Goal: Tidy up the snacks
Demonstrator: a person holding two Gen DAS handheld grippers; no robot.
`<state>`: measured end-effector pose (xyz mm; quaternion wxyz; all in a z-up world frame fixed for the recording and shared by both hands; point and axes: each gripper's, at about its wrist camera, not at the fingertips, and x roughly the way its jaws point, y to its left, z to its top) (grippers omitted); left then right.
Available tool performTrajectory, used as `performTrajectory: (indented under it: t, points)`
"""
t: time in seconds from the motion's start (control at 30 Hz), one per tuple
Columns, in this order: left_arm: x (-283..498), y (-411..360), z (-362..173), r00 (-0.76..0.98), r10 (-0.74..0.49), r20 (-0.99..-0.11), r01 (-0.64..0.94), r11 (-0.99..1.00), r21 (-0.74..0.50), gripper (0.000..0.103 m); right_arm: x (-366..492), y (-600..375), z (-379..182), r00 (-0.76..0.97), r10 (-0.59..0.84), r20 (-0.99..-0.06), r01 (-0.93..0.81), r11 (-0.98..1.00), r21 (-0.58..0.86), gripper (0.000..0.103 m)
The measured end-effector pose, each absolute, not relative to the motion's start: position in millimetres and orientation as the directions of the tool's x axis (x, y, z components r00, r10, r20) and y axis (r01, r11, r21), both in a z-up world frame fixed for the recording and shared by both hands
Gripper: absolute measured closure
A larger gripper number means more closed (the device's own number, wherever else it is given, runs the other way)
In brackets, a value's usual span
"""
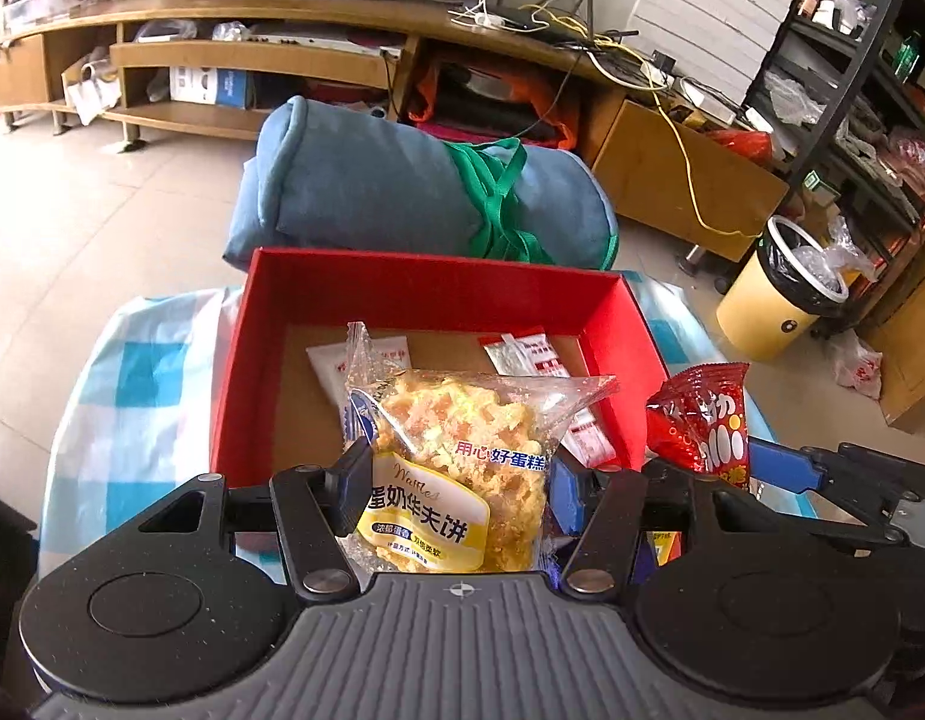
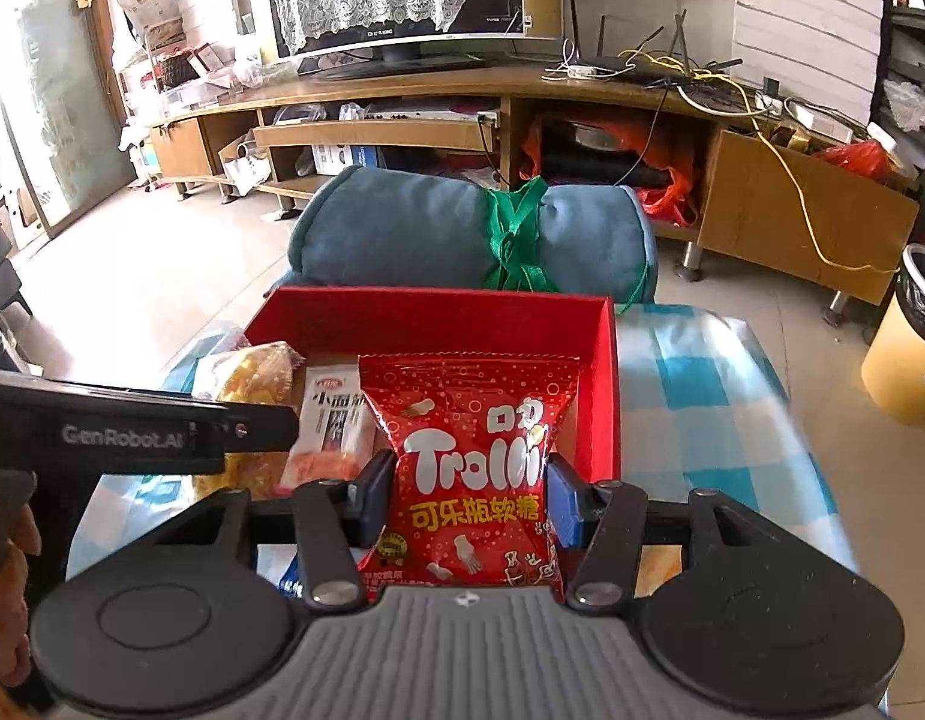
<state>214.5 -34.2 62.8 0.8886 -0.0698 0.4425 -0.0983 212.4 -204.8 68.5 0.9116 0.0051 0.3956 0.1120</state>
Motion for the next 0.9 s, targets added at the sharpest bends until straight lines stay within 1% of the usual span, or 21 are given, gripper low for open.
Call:
performTrajectory:
  t: [0.33, 0.53, 0.9]
  points:
    - [243, -40, 61, 0.601, -0.198, -0.774, 0.086, 0.979, -0.184, 0.038, 248, -206, 63, 0.664, 0.197, -0.722, -0.186, 0.978, 0.096, 0.055]
    - [261, -40, 52, 0.591, -0.166, -0.79, 0.059, 0.985, -0.162, 0.038, 267, -204, 54, 0.652, 0.189, -0.735, -0.181, 0.979, 0.091, 0.055]
    - [280, -43, 27, 0.55, -0.092, -0.83, 0.035, 0.996, -0.088, 0.038, 292, -200, 24, 0.608, 0.188, -0.772, -0.18, 0.979, 0.097, 0.055]
